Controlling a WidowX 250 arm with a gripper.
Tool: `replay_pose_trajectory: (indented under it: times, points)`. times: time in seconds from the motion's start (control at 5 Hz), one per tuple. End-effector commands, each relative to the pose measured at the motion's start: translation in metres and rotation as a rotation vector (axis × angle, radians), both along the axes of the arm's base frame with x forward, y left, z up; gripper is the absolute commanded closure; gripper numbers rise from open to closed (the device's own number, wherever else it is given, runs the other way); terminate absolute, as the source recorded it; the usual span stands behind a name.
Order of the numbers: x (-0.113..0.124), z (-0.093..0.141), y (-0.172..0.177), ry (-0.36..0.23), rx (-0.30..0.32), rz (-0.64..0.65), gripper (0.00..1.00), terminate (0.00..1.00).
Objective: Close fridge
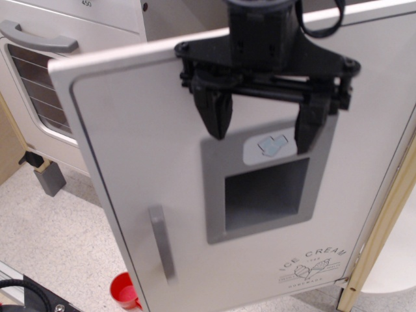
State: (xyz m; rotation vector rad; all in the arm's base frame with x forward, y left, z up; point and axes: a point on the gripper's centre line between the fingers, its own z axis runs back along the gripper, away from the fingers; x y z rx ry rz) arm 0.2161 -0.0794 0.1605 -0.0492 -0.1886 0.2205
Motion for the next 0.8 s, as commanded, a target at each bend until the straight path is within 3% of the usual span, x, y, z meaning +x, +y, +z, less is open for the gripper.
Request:
replay_pose_trajectory:
  times: [0.0,0.6]
  points:
    - [0.04,0.009,0.012,-0.052,-0.025,0.058,0.0,0.0]
    - [0.087,-0.004,0.018,-0.085,-0.043,0.128,0.0,0.0]
